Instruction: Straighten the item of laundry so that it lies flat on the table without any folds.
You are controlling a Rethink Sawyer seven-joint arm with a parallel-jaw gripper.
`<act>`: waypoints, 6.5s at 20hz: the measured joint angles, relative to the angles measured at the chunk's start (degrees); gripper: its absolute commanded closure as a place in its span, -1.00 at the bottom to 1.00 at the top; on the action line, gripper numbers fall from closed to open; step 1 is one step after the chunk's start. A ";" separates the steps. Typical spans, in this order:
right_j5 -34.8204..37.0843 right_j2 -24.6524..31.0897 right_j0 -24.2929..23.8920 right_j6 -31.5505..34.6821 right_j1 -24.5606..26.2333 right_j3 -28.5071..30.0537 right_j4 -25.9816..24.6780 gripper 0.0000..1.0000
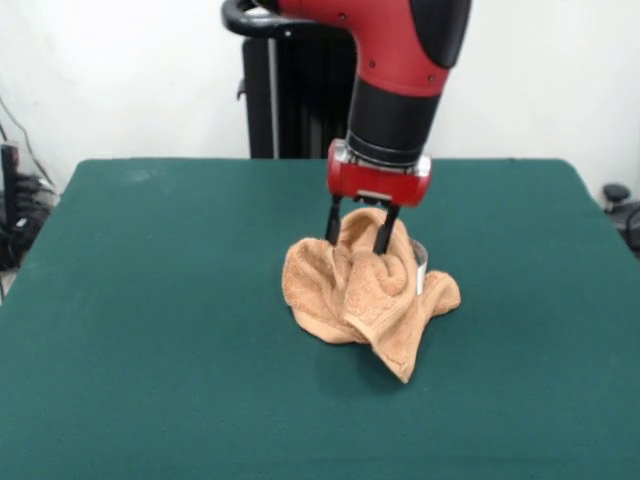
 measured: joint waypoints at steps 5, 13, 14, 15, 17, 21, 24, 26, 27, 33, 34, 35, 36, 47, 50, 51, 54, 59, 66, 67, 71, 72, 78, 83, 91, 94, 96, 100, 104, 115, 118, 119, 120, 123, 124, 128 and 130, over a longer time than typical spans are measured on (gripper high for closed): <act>-0.38 -0.02 0.06 0.00 1.00 -0.40 2.23 -1.00; -0.38 -0.19 0.65 0.00 0.46 -0.39 5.16 -1.00; -0.38 -0.19 0.64 0.00 0.25 -0.39 5.40 -1.00; -0.38 -0.18 0.65 0.00 -0.15 -0.39 5.79 -1.00; -0.39 -0.18 0.68 0.00 -1.08 -0.38 6.54 -1.00; -0.38 -0.46 1.11 0.00 -3.15 -0.47 7.89 -1.00; -0.38 -0.92 1.67 0.00 -4.04 -0.71 8.83 -1.00; -0.38 -1.29 2.01 0.00 -4.24 -1.05 9.44 -1.00; -0.38 -1.38 2.10 0.00 -4.19 -1.31 9.77 -1.00; -1.49 -1.41 2.06 0.00 -2.61 -2.52 11.33 -1.00; -2.29 -1.40 2.07 0.00 -1.83 -2.87 11.71 -1.00; -2.67 -1.41 2.07 0.00 -1.47 -3.03 11.90 -1.00; -3.64 -1.39 2.06 0.00 -0.54 -3.43 12.29 -1.00; -10.87 -1.36 1.99 0.00 7.03 -4.68 14.93 -1.00; -11.86 -1.37 2.07 0.00 7.63 -4.68 15.27 -1.00; -11.88 -1.38 2.12 0.00 7.64 -4.68 15.33 -1.00; -11.91 -1.63 2.63 0.00 7.65 -4.78 15.71 -1.00; -11.91 -1.81 3.45 0.00 7.63 -4.84 16.36 -1.00; -11.90 -1.84 3.73 0.00 6.73 -4.59 16.74 -1.00; -11.90 -1.88 3.80 0.00 6.54 -4.58 16.76 -1.00; -11.89 -1.91 4.06 0.00 5.74 -4.51 16.72 -1.00; -11.89 -1.94 4.26 0.00 5.26 -4.49 16.73 1.00; -11.89 -1.94 4.35 0.00 5.25 -4.47 16.73 1.00; -11.89 -1.94 4.35 0.00 5.26 -4.42 17.01 1.00; -11.90 -1.94 4.51 0.00 5.24 -4.42 17.46 -1.00; -11.90 -1.94 4.60 0.00 5.25 -4.42 17.46 -1.00; -11.89 -1.81 4.45 0.00 5.24 -4.42 17.46 -1.00; -11.90 -1.08 3.35 0.00 5.43 -4.43 17.53 -1.00; -11.90 -0.46 2.39 0.00 6.27 -4.43 17.73 -1.00; -12.67 1.83 0.06 0.00 8.60 -4.45 17.77 -1.00; -13.01 1.83 0.13 0.00 8.86 -4.46 17.77 -1.00; -13.23 1.82 0.24 0.00 8.87 -4.46 17.77 -1.00; -13.30 1.82 0.29 0.00 8.88 -4.46 17.77 -1.00; -13.39 1.80 0.52 0.00 8.88 -4.45 17.84 -1.00; -13.39 1.76 0.62 0.00 8.88 -4.46 17.91 -1.00; -13.41 1.61 1.17 0.00 8.92 -4.48 17.97 1.00; -13.41 1.45 1.66 0.00 8.92 -4.48 17.96 1.00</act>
